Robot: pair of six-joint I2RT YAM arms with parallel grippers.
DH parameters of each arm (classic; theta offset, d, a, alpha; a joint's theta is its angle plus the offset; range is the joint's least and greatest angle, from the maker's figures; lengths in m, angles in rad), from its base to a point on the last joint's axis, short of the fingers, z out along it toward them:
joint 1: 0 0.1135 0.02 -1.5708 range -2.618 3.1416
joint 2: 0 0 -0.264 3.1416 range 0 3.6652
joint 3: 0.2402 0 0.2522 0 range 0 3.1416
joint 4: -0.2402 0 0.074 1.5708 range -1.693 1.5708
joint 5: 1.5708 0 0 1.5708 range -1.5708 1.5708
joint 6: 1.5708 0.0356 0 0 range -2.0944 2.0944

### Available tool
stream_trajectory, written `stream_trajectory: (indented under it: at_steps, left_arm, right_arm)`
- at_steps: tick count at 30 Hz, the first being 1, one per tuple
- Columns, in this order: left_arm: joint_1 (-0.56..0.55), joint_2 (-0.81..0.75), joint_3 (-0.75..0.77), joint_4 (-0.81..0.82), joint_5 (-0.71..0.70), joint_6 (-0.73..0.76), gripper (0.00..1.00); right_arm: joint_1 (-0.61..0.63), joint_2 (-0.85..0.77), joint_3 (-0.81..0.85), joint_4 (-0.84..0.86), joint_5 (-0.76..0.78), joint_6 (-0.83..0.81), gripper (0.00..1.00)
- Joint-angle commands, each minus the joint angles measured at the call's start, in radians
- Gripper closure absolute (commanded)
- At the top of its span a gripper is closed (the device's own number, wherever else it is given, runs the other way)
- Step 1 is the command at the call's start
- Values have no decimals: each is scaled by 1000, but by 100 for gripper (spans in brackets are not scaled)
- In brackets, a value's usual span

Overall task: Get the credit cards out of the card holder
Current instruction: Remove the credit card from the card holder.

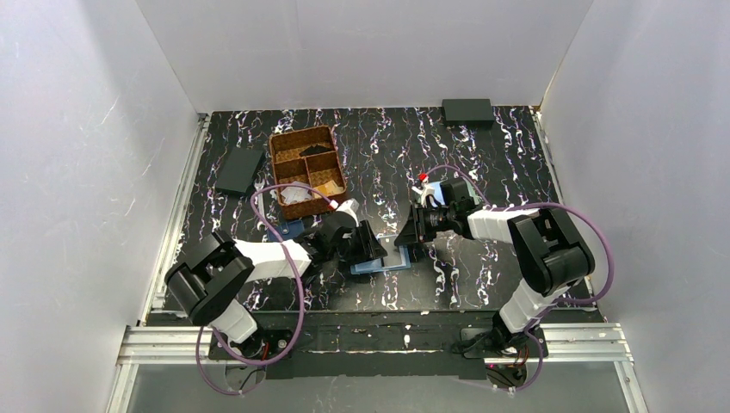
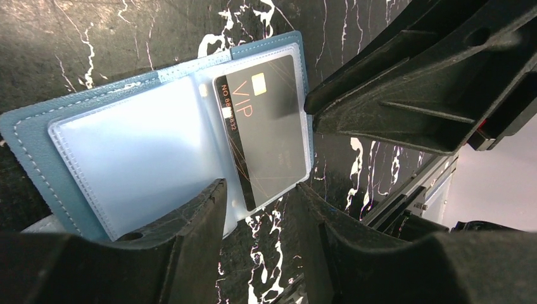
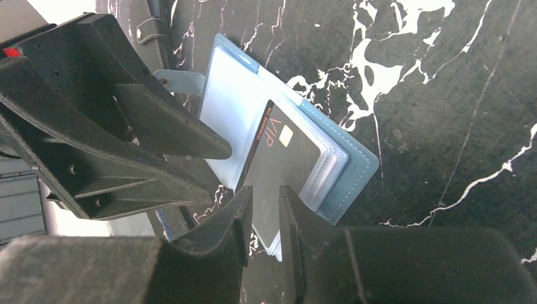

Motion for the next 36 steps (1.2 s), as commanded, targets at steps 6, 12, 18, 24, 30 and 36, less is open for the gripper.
stream_trajectory:
  at_steps: [6, 12, 18, 24, 30, 36]
  left_arm:
    - [3, 34, 35, 30, 27, 19, 60]
    - [3, 49, 34, 35, 29, 16, 61]
    - [6, 60, 28, 36, 16, 7, 62]
    - [11, 80, 29, 37, 20, -2, 62]
    - [18, 95, 25, 41, 32, -21, 64]
    - [32, 113, 9, 81, 62, -50, 65]
  right_arm:
    - [4, 8, 21, -28, 27, -36, 69]
    - [4, 9, 25, -39, 38, -42, 69]
    - [4, 5, 29, -49, 42, -45, 69]
    - [4, 23, 30, -54, 49, -39, 69]
    - [4, 52, 32, -53, 38, -25, 69]
    - [4, 61, 32, -40, 12, -15, 71]
